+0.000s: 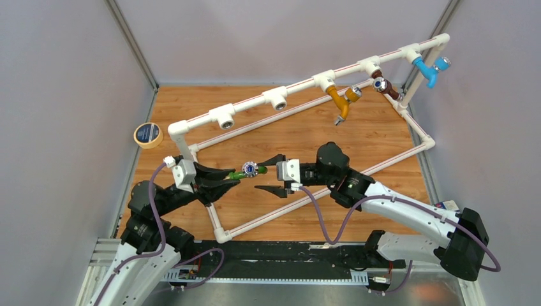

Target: Install the water faucets

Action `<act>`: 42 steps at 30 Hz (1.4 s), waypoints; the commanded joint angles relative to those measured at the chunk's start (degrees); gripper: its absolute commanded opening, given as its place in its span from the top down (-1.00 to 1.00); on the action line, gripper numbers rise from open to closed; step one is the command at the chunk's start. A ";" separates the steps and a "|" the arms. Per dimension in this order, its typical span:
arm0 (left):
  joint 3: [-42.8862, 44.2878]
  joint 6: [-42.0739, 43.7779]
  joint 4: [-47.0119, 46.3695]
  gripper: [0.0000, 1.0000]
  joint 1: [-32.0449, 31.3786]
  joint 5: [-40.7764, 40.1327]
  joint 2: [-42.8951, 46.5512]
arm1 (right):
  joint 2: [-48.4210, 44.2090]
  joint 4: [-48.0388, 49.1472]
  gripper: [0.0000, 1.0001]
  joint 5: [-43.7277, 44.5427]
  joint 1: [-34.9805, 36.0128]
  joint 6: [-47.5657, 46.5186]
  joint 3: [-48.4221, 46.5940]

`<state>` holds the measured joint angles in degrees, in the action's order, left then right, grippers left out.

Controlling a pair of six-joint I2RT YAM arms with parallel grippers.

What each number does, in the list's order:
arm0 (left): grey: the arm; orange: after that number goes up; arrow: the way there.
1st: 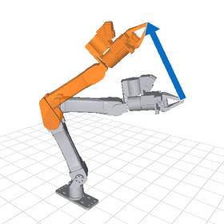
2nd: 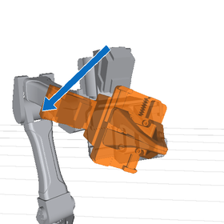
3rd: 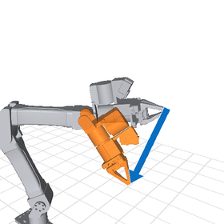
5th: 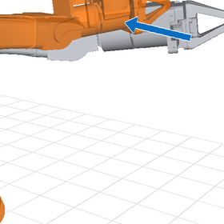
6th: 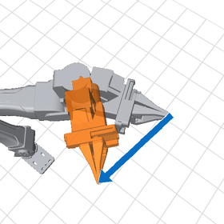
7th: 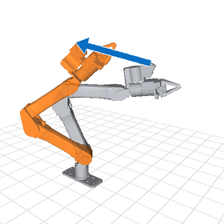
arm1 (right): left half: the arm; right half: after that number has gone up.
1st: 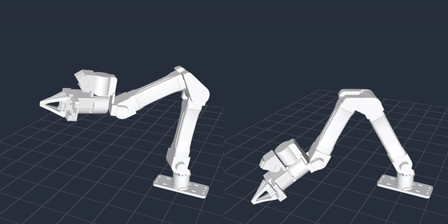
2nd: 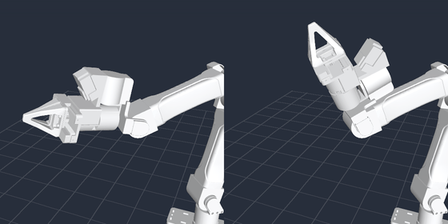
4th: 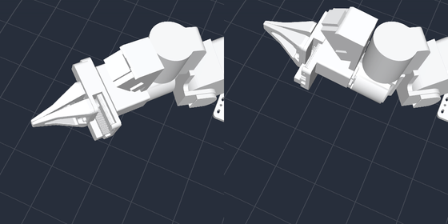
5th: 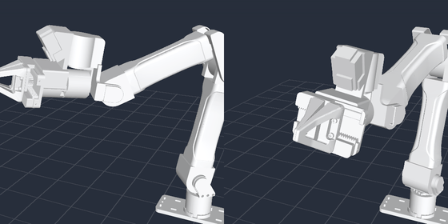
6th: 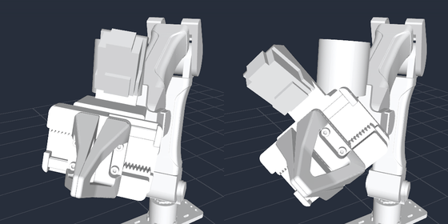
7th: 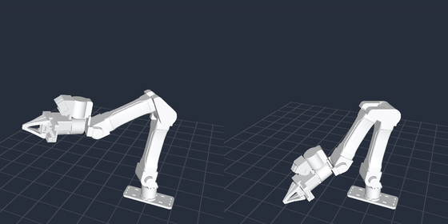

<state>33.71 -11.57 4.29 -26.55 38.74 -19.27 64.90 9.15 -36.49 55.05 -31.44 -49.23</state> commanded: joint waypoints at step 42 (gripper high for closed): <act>-3.39 -11.28 -15.10 1.00 0.27 6.79 -0.51 | 5.23 9.49 0.52 -13.78 -0.12 10.35 -8.34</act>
<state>30.26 -21.85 -6.83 -26.41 44.36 -19.68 69.47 19.64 -47.66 55.05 -21.37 -54.96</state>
